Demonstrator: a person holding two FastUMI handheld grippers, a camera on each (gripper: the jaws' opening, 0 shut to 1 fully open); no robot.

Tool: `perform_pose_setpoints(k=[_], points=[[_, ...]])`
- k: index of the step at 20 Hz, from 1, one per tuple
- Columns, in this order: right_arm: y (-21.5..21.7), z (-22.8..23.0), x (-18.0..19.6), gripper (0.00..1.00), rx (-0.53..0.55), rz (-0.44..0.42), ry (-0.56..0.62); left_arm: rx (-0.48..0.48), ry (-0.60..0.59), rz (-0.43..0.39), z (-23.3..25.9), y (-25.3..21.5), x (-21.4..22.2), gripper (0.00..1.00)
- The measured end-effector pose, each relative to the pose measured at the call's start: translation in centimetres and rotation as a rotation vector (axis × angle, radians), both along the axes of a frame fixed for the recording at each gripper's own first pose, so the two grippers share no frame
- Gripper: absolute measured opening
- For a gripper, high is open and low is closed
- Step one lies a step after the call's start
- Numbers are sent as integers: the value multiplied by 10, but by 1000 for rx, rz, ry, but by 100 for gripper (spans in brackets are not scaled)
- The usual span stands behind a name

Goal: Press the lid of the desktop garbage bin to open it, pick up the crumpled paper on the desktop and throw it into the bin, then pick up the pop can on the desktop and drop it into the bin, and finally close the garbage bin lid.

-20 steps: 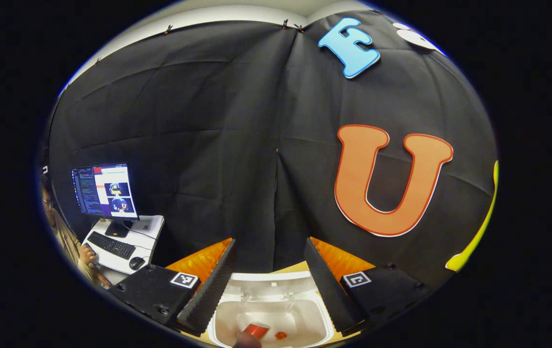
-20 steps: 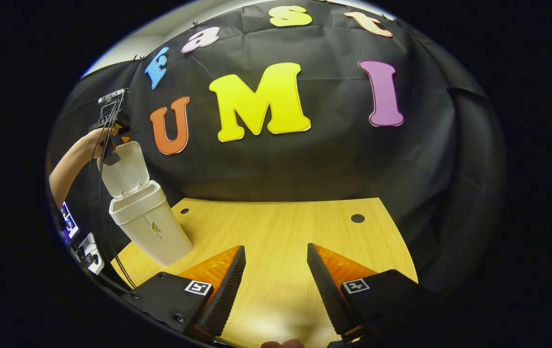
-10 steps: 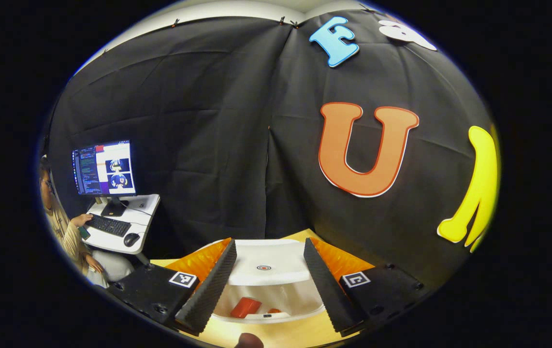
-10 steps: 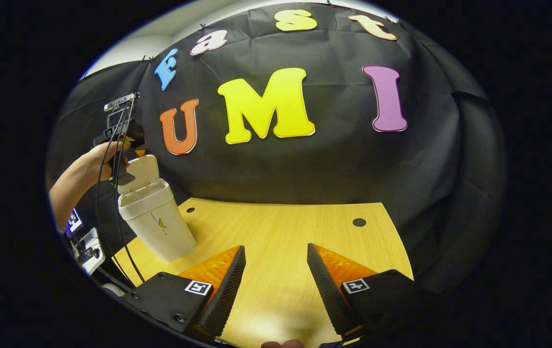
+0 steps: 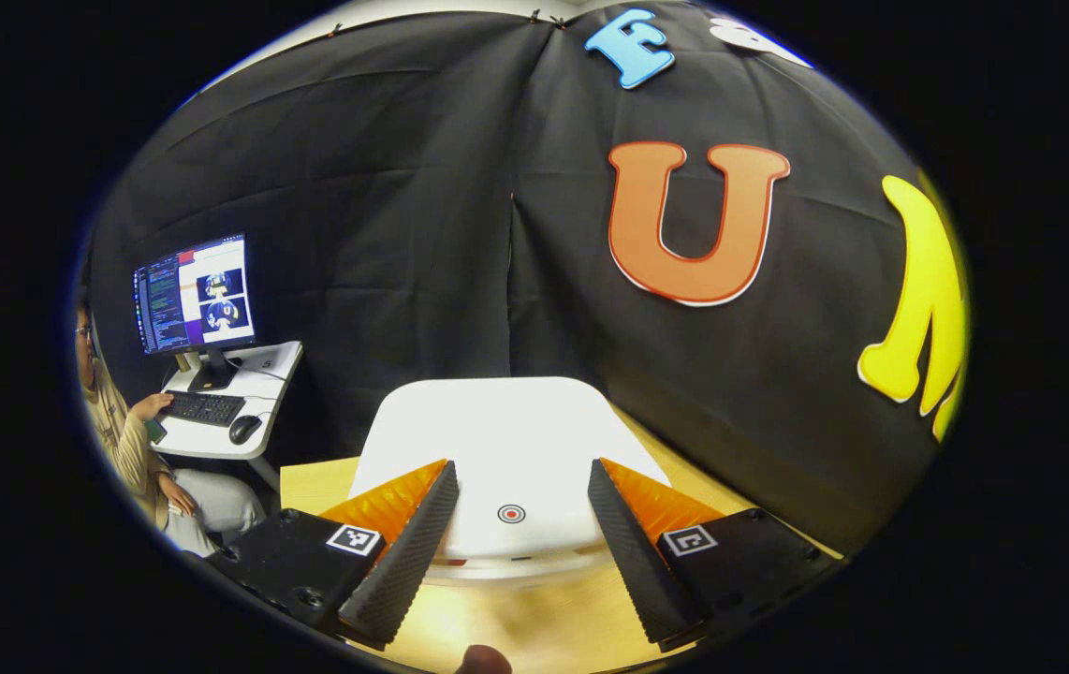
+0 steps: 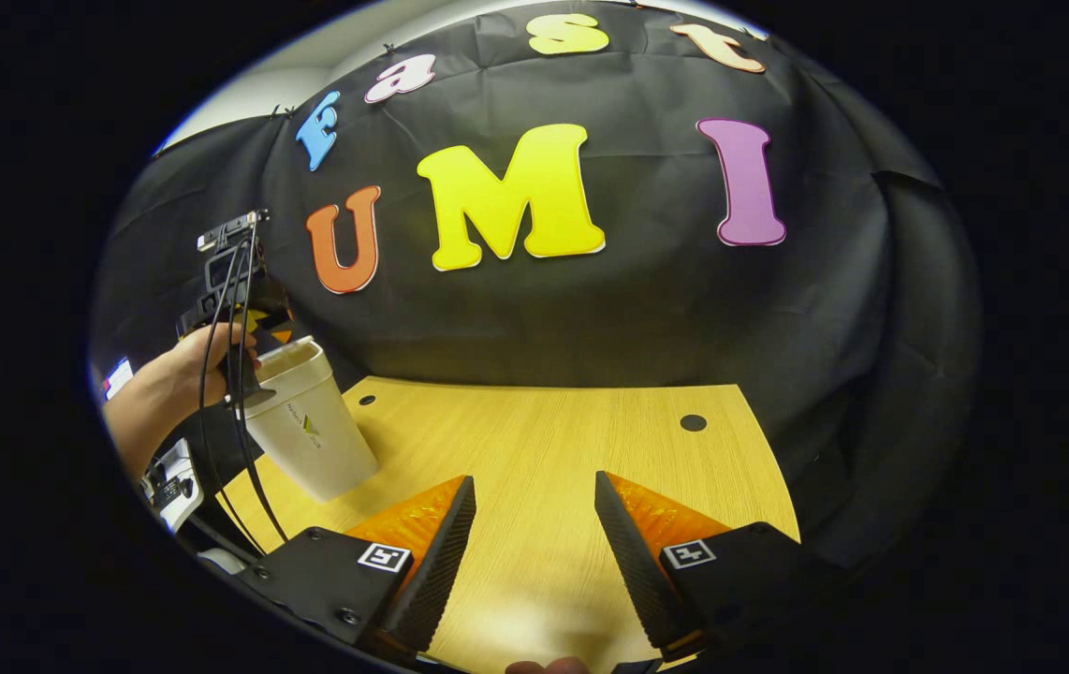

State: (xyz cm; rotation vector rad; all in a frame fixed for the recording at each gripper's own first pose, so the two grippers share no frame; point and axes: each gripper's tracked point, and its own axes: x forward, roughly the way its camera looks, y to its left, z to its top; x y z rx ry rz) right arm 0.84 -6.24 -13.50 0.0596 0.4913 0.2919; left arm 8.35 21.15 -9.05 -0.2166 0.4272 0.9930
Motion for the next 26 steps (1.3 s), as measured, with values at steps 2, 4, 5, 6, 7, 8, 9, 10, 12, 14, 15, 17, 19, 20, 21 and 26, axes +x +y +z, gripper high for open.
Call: perform_pose_setpoints(k=[2, 4, 5, 6, 7, 8, 9, 10, 12, 14, 15, 17, 19, 20, 21, 26], points=[[0, -2, -1, 81, -1, -2, 3, 26, 1, -12, 0, -1, 2, 93], [0, -5, -3, 82, 4, -3, 13, 11, 22, -14, -12, -1, -1, 93], [2, -6, -4, 82, 7, -2, 19, -8, 37, -15, -21, -2, -5, 93], [4, -8, -4, 82, 10, -1, 22, 30, 30, -28, -13, -3, -1, 94], [5, -8, -5, 81, 12, 0, 22, 27, 36, -32, -16, -5, 0, 94], [8, -8, -6, 82, 14, 0, 21, 39, 19, -35, -15, -4, -1, 93], [10, -9, -8, 82, 23, 5, 23, 39, 10, -35, -17, -4, -2, 94], [14, -9, -9, 82, 34, 12, 27, 37, 16, -40, -20, -5, -2, 93], [19, -12, -9, 82, 42, 20, 31, 33, 36, -53, -23, -5, -3, 92], [22, -13, -9, 82, 44, 30, 35, 39, 21, -58, -23, -6, -2, 91], [24, -12, -8, 82, 50, 32, 30, 52, 14, -66, -21, -7, -1, 91], [25, -6, -5, 82, 55, 29, 13, 82, 9, -79, -17, -5, -2, 90], [26, -1, -3, 82, 55, 26, -4, 112, -1, -98, -13, -5, 1, 90], [27, 4, 0, 82, 51, 23, -18, 110, -10, -108, -15, -6, 0, 89], [26, 8, 2, 82, 44, 19, -35, 103, -25, -124, -12, -8, 0, 90], [36, 32, 10, 82, 26, 4, -119, 157, -135, -331, 41, -30, 11, 89]])
